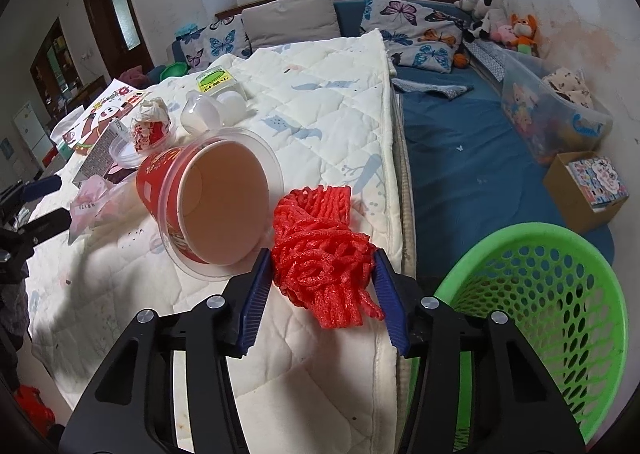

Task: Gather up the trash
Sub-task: 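Reach the right gripper to the red mesh net bag and grasp it, then carry the red mesh bag into the green basket while the left gripper grasps the clear plastic bag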

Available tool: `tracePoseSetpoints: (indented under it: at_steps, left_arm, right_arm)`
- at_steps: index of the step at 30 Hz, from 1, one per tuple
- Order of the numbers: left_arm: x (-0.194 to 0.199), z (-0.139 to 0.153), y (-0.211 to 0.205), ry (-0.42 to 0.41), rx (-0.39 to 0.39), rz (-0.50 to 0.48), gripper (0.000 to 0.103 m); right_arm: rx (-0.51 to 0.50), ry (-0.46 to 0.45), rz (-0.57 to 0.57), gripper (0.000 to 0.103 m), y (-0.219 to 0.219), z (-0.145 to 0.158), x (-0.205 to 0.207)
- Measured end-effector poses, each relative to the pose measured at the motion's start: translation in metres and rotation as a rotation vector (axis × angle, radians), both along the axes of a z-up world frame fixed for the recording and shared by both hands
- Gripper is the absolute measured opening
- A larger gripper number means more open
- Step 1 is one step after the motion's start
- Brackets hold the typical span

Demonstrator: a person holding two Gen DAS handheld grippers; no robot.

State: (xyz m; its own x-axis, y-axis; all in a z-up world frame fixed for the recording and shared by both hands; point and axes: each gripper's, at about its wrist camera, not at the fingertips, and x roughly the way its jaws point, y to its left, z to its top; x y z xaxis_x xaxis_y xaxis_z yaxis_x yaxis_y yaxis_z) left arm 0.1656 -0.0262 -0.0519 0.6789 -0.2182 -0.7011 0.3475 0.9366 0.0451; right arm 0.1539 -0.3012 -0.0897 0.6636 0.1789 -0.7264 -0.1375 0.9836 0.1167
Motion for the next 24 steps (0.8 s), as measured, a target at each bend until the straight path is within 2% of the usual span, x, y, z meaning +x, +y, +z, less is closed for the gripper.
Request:
tracePoseSetpoints:
  at_steps: [4,8,15,18,20,24]
  left_arm:
    - [0.003,-0.008,0.004,0.010,0.004,-0.004,0.094]
    - [0.009,-0.017,0.006,0.030,0.027,-0.006,0.081]
    - [0.019,-0.034,0.008,0.063,0.077,-0.010,0.077]
    - [0.025,-0.040,0.010,0.087,0.083,-0.003,0.067]
    - [0.026,-0.041,0.010,0.094,0.082,-0.002,0.056]
    - [0.025,-0.039,0.012,0.087,0.071,-0.006,0.044]
  right_arm:
    - [-0.001,-0.005,-0.009,0.048,0.001,0.002,-0.001]
    - [0.003,-0.006,-0.015,0.048,0.001,0.004,-0.003]
    - [0.013,-0.002,-0.027,0.047,0.001,0.005,-0.008]
    - [0.014,-0.004,-0.032,0.047,0.001,0.007,-0.010]
    - [0.017,-0.009,-0.039,0.047,0.001,0.009,-0.012]
    - [0.028,-0.017,-0.053,0.047,-0.001,0.013,-0.018]
